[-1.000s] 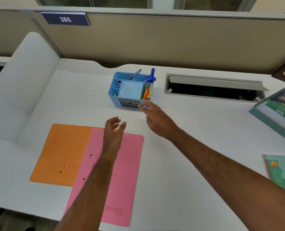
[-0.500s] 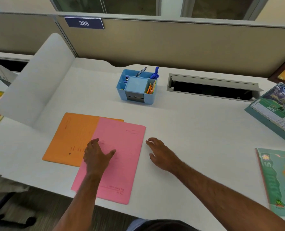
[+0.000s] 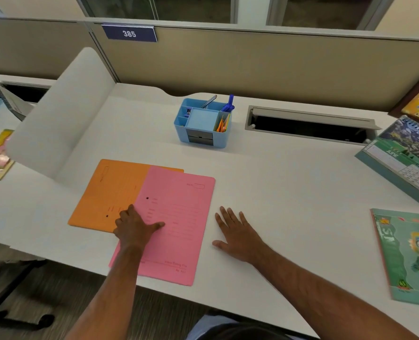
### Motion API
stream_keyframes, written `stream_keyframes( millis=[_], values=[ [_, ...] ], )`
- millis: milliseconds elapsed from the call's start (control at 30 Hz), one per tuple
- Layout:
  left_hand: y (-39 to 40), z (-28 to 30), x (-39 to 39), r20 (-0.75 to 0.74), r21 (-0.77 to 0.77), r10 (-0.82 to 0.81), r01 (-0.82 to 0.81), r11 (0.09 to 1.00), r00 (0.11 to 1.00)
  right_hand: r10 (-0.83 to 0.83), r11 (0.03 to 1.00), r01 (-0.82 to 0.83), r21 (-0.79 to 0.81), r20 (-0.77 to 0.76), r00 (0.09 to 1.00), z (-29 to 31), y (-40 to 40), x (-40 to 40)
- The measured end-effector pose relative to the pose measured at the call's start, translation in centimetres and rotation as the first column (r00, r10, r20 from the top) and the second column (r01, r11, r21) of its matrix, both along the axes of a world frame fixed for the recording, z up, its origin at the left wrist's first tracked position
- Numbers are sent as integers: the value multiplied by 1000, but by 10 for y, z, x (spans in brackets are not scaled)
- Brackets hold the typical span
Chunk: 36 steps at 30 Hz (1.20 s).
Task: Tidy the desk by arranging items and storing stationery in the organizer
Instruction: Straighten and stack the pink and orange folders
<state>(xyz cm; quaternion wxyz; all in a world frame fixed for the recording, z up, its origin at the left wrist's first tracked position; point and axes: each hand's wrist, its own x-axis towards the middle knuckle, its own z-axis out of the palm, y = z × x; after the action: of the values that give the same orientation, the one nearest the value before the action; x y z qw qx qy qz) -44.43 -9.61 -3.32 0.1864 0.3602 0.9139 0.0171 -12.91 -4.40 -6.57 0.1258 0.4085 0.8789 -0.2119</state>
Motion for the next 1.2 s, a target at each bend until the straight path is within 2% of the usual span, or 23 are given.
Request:
stream_keyframes(
  millis=[67,167,233,300,367,400,467,500,567,667,867,1000,1200],
  values=[
    [3,7,-1,28,39,-6,5,999,1000,-2,1000,2,-6,-9,1000,0,-2,1],
    [2,24,2,152,187,-35,6,982,988,-37,999,35,-40,-50,998,4,-5,4],
    [-2,41,11,245,295,-71,-5,955,967,-108,992,99,-76,-117,987,6,-7,9],
    [-5,59,24,340,378,-117,-22,925,933,-255,961,222,-164,-220,942,5,-7,15],
    [-7,76,39,415,445,-182,-24,895,892,-482,864,386,-324,-306,821,9,-4,17],
    [-7,85,47,446,475,-218,-23,880,868,-596,786,441,-434,-339,728,13,-1,19],
    [-7,98,67,515,533,-293,-33,846,806,-787,603,419,-679,-421,450,30,6,22],
    [-7,102,76,549,559,-327,-47,828,769,-832,549,365,-752,-449,326,41,9,26],
    [-6,106,95,611,597,-374,-96,797,697,-855,519,315,-795,-491,169,63,14,36],
    [0,108,116,658,632,-413,-164,757,630,-840,519,355,-777,-540,47,94,20,51],
    [26,116,150,715,611,-421,-208,763,558,-745,569,475,-671,-666,-48,143,28,89],
    [41,125,169,687,639,-463,-162,752,561,-706,565,509,-650,-700,-111,163,20,115],
    [47,140,197,641,706,-551,-130,696,535,-674,571,564,-597,-733,-94,168,5,150]
  ],
)
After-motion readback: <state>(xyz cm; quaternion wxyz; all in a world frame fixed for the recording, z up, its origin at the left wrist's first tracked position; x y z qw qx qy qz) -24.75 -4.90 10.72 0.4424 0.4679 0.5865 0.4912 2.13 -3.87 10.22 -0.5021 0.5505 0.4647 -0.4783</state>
